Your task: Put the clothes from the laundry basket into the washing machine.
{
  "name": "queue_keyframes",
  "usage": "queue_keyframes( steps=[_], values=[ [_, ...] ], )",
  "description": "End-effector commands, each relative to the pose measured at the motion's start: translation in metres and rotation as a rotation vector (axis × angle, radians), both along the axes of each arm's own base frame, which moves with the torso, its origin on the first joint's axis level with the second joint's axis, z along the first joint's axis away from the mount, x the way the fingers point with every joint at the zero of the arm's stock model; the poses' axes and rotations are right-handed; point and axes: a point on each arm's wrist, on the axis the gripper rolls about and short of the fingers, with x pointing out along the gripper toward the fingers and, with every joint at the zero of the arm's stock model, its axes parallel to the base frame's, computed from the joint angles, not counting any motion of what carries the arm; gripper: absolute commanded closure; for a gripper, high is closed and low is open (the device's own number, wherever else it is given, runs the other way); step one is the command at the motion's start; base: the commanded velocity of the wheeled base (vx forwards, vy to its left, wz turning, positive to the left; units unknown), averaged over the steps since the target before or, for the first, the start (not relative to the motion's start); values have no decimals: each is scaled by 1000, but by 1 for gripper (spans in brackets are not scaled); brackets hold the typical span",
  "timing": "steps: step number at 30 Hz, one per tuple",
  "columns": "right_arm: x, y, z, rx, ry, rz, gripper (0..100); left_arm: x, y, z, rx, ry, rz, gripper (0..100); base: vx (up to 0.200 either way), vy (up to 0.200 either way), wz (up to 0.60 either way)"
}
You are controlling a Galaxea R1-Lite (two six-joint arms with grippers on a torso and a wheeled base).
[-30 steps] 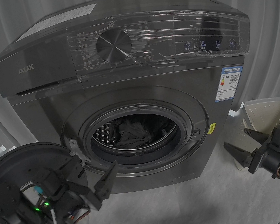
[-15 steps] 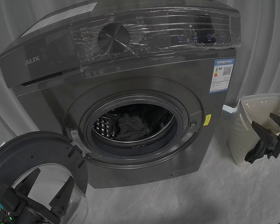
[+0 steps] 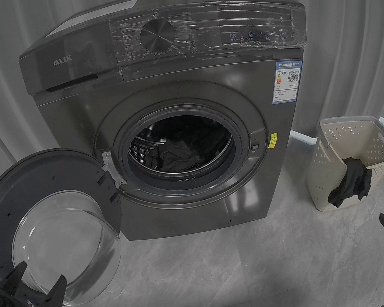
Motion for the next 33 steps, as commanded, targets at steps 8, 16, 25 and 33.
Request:
queue_keyframes(
  steps=[8, 16, 25, 33],
  values=[
    [-75, -20, -45, -14, -122, -156, 0, -55, 33, -38, -63, -38, 202, 0, -75, 0, 0],
    [-75, -21, -48, -12, -97, -194, 0, -66, 33, -49, -48, -56, 269, 0, 0, 0, 0],
    [-83, -18, -52, -113, -150, -272, 0, -67, 31, -52, 40, -36, 365, 0, 0, 0, 0],
    [-84, -14, -51, 36, -103, -95, 0, -72, 23, -53, -23, -80, 203, 0, 0, 0, 0]
  ],
)
